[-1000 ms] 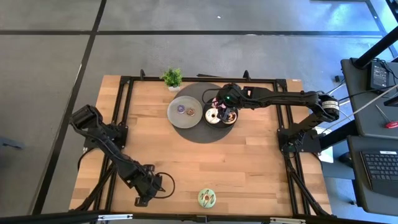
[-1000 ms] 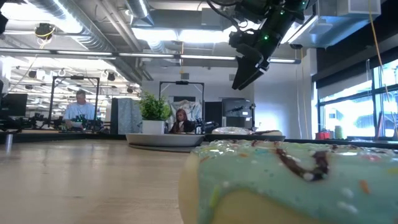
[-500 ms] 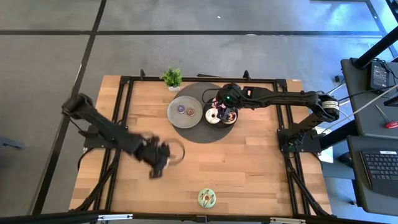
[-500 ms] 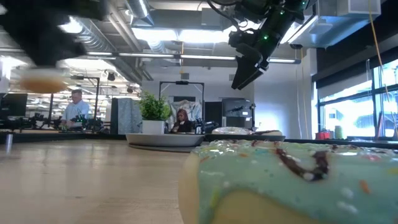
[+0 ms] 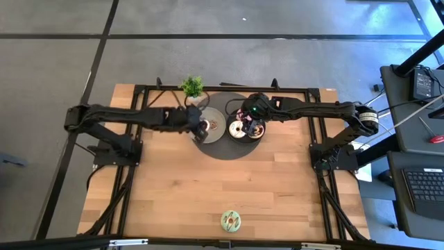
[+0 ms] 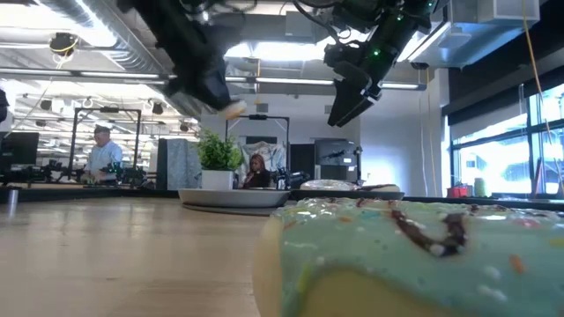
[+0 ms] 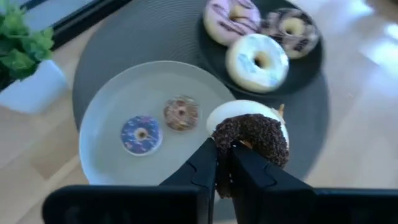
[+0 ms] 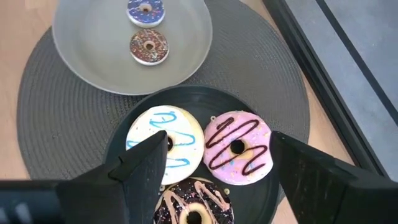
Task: Pick & Place donuts
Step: Put the small black donut on the white plate
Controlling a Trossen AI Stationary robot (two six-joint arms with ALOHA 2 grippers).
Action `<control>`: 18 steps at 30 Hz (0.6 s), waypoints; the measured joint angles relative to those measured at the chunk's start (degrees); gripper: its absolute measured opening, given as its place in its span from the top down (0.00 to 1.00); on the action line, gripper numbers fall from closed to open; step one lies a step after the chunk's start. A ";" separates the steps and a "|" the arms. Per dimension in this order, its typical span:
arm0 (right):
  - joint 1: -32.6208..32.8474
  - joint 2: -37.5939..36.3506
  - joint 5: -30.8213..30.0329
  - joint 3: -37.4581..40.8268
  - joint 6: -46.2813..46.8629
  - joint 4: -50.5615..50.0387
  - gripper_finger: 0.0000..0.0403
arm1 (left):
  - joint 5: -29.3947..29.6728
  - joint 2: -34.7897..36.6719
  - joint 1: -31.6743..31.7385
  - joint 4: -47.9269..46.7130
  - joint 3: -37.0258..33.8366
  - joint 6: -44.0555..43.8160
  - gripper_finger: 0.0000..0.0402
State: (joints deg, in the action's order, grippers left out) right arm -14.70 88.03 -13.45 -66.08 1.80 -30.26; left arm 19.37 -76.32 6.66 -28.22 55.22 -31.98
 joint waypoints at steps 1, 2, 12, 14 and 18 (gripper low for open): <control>-0.02 0.00 0.00 0.00 0.83 0.00 0.30 | -1.15 -0.59 1.60 0.28 0.00 -0.06 0.93; 0.00 0.00 -0.02 0.00 1.17 -0.02 0.30 | -2.53 -1.39 3.00 0.18 0.00 -0.19 0.94; -0.02 0.00 -0.02 0.00 2.40 -0.02 0.30 | -7.62 -12.63 9.18 1.64 -0.07 -2.01 0.94; -0.02 0.00 -0.02 0.00 2.36 -0.02 0.30 | -7.70 -14.29 9.45 1.52 -0.09 -2.93 0.94; -0.02 0.00 -0.03 0.00 2.30 0.00 0.30 | -9.04 -16.54 9.61 1.57 -0.09 -3.22 0.94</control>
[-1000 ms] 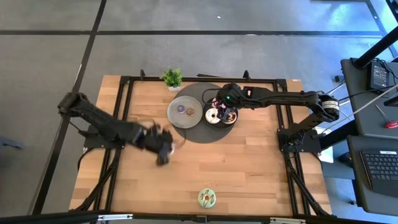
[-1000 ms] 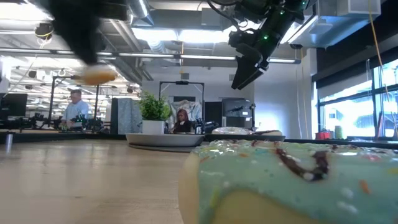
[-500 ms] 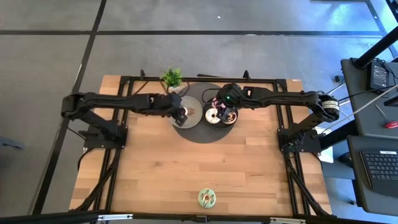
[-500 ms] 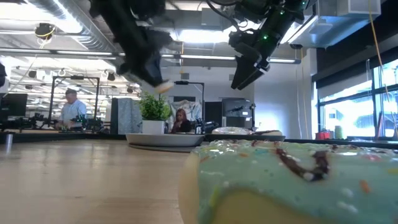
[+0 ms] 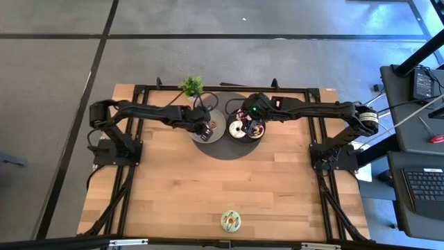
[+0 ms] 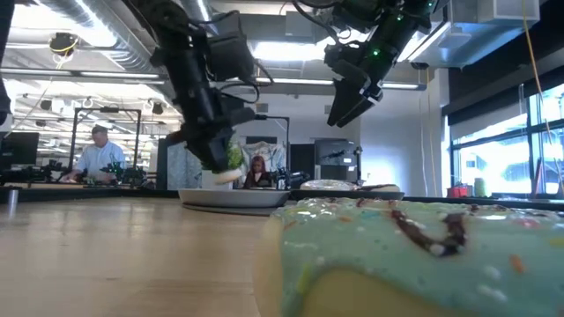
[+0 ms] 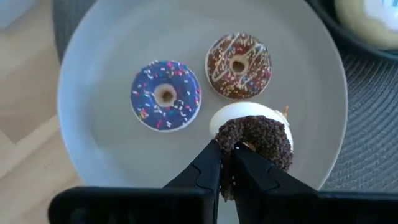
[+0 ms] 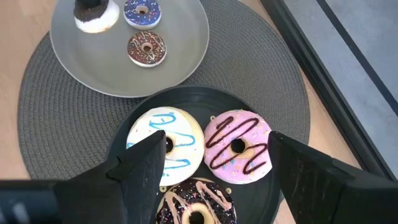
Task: Pick & Place donuts
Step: Put the small black donut on the white plate
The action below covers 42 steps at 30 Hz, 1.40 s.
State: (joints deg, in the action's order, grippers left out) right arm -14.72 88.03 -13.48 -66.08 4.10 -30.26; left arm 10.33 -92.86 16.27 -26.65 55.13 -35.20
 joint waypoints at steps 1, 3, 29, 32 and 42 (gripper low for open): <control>0.00 0.00 -0.01 0.00 -0.03 -0.01 0.30 | -0.01 -0.44 0.00 0.12 0.00 -0.01 0.94; -0.07 0.00 0.00 0.00 -0.11 -0.01 0.30 | 0.02 -1.29 0.00 0.10 0.00 -0.04 0.94; -1.40 0.00 -0.01 0.00 -0.28 -0.02 0.30 | 0.83 -3.71 -0.03 -0.35 0.00 -3.16 0.86; -1.40 0.00 -0.01 0.00 -0.28 -0.02 0.30 | 1.09 -3.71 -0.02 -0.42 0.00 -3.69 0.82; -1.40 0.00 -0.01 0.00 -0.28 -0.02 0.30 | 1.06 -3.69 0.00 -0.54 0.00 -5.62 0.72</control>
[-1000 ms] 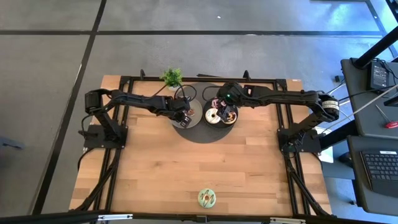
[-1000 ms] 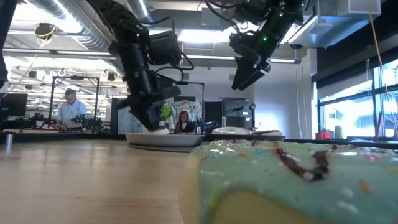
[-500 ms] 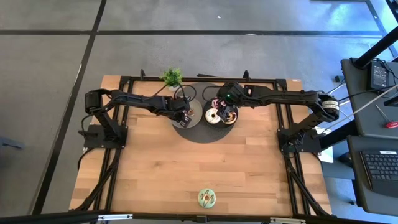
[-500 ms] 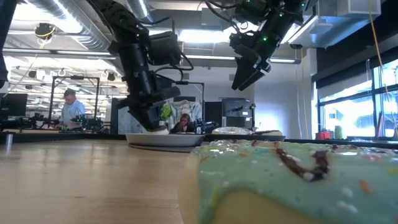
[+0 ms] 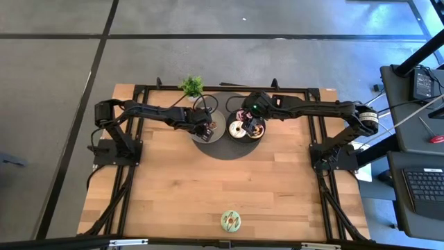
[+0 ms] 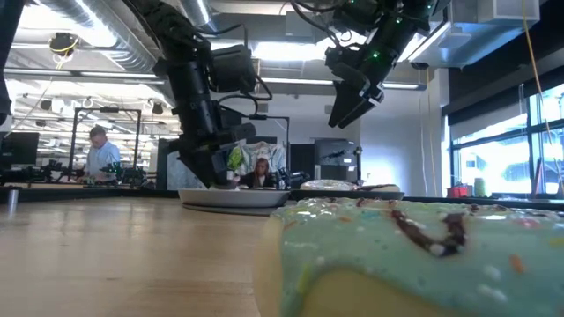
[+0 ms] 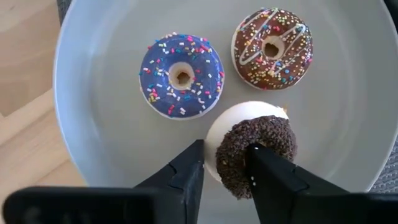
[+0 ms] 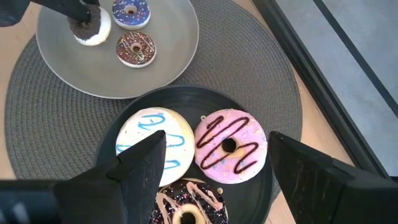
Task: Pick & Place donuts
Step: Put the small black donut on the white plate, then put the big green donut on the black plate
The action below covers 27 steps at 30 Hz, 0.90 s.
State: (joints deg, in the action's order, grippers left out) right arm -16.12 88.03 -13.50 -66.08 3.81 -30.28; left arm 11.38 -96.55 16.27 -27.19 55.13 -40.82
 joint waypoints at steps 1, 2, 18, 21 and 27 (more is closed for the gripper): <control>0.00 0.00 0.00 0.00 0.00 0.00 0.30 | -0.04 0.00 0.00 -0.01 0.00 -0.04 0.71; 0.00 0.00 0.00 0.00 0.00 0.00 0.30 | -0.20 0.00 0.00 -0.02 0.00 -0.35 0.71; 0.00 0.00 0.00 0.00 0.00 -0.02 0.30 | -1.54 0.28 1.49 -2.18 0.83 -2.78 0.68; 0.00 0.00 0.00 0.00 0.08 -0.02 0.30 | -1.96 0.28 1.51 -2.18 2.74 -1.57 0.68; 0.71 0.00 2.70 0.00 -3.49 0.01 0.30 | -2.11 3.48 0.94 -3.12 6.62 3.76 0.68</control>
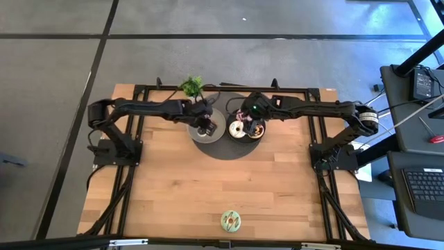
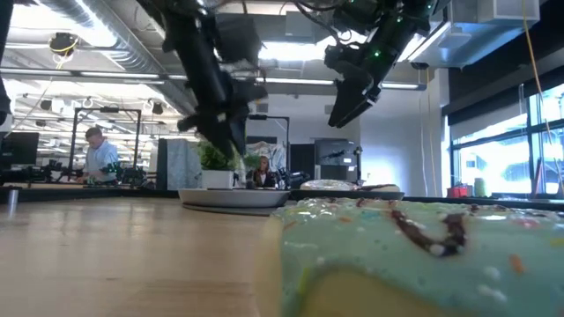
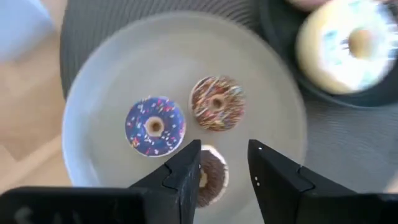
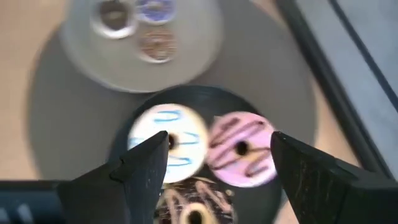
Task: Pick & Place donuts
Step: Put the big green donut on the black plate
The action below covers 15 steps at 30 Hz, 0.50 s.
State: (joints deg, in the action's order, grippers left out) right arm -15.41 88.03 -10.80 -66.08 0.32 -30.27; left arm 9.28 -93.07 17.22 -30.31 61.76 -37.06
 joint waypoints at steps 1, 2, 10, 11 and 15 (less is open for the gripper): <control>0.48 0.00 1.24 0.00 -1.08 0.09 0.30 | -0.58 1.08 -0.38 -0.09 0.13 0.92 0.68; 1.05 0.00 2.51 0.00 -2.00 0.19 0.30 | -1.94 2.20 -0.67 -0.13 0.13 1.24 0.68; 7.75 -0.03 11.21 0.00 -3.69 0.94 0.30 | -9.14 12.90 -7.54 -0.35 -2.13 8.80 0.68; 9.20 -0.04 13.65 0.00 -4.31 1.08 0.30 | -8.94 14.13 -8.77 -0.32 -2.81 9.99 0.68; 15.88 -0.04 18.02 0.00 -5.18 3.57 0.30 | -8.83 19.06 -13.50 1.78 -6.95 11.48 0.68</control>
State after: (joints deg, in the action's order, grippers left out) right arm 0.47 87.99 7.22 -66.08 -4.86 -26.70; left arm 0.45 -74.02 3.72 -28.53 54.81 -25.57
